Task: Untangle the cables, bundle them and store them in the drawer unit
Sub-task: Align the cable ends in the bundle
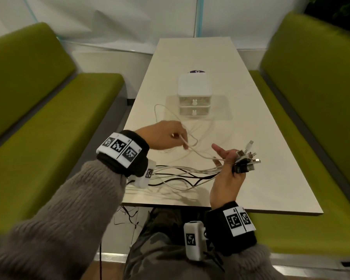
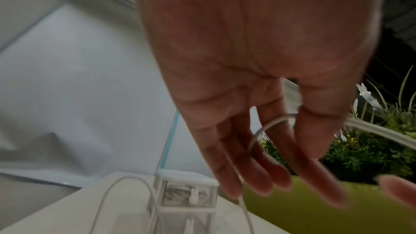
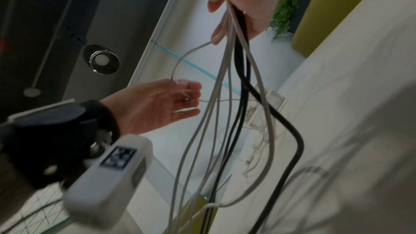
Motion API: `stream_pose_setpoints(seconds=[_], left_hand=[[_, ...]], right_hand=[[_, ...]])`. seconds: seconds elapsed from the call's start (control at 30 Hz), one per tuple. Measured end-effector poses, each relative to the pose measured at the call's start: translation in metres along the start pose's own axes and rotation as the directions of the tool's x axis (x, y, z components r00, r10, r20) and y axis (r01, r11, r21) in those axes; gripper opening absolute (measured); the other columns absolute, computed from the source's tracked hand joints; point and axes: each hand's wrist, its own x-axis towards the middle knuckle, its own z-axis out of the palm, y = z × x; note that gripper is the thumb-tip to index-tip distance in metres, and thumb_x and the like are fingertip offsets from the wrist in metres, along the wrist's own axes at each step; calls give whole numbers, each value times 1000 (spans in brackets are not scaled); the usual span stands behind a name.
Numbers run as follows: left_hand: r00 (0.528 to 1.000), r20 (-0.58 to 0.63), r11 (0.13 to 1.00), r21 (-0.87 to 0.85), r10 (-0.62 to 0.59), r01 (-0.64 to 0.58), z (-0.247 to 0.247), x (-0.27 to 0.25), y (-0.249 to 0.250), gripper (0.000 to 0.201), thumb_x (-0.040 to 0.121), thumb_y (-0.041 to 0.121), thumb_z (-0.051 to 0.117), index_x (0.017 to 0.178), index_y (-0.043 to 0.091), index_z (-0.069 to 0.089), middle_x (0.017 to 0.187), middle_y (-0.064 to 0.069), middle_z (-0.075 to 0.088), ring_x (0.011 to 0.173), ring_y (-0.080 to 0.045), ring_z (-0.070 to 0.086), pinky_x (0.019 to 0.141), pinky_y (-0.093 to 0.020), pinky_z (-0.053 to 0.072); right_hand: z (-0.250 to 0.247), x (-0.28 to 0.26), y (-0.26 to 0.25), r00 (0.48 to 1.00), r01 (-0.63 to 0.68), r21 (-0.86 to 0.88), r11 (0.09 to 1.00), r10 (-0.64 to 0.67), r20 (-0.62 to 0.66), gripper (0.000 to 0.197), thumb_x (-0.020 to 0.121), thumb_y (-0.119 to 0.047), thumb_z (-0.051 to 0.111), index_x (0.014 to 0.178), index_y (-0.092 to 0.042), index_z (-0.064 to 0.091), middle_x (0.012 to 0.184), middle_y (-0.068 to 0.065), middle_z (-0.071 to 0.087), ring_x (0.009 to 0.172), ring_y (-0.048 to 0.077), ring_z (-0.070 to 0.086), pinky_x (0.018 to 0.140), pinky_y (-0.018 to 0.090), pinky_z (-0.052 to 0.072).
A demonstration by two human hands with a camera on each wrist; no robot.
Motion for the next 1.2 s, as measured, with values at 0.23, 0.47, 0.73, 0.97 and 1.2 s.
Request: stream_pose_setpoints(seconds=[0.23, 0.47, 0.73, 0.97, 1.2], left_hand=[[991, 55, 992, -27, -124, 125, 56, -28, -20, 19, 97, 24, 42, 83, 15, 49, 99, -2, 40, 100, -19, 33, 91, -28, 29], [953, -207, 973, -114, -223, 203, 65, -40, -66, 32, 90, 51, 45, 92, 22, 58, 115, 1, 50, 111, -20, 41, 95, -31, 32], [825, -559, 921, -357, -77, -155, 67, -24, 0, 13, 92, 20, 56, 91, 8, 60, 94, -2, 51, 84, -4, 51, 79, -7, 39], [879, -477, 809, -525, -24, -263, 71, -16, 29, 6, 91, 19, 57, 88, 15, 58, 92, 1, 54, 85, -4, 54, 79, -13, 42], [978, -151, 956, -278, -145, 99, 76, -14, -21, 15, 96, 24, 49, 101, 12, 57, 100, -1, 59, 94, -17, 53, 80, -25, 37]], right_hand=[[2, 1, -10, 983, -163, 248, 955, 179, -41, 27, 102, -31, 38, 81, -16, 43, 51, -8, 30, 44, 10, 30, 51, 26, 47], [-3, 4, -10, 978, -172, 142, 975, 187, -97, 27, 102, -33, 37, 80, -19, 42, 48, -12, 29, 40, 5, 24, 40, 16, 25], [0, -3, 0, 976, -118, -221, 968, 154, 154, 22, 67, -40, 80, 71, -27, 63, 61, -8, 51, 55, 12, 42, 59, 29, 36], [0, 0, -11, 955, -96, -260, 961, 163, 248, 15, 90, -10, 63, 79, -19, 59, 53, -15, 53, 43, 1, 39, 46, 20, 34], [0, 1, -19, 982, -187, 110, 976, 186, 16, 22, 98, -12, 52, 76, -16, 50, 62, -4, 51, 38, 6, 28, 39, 20, 26]])
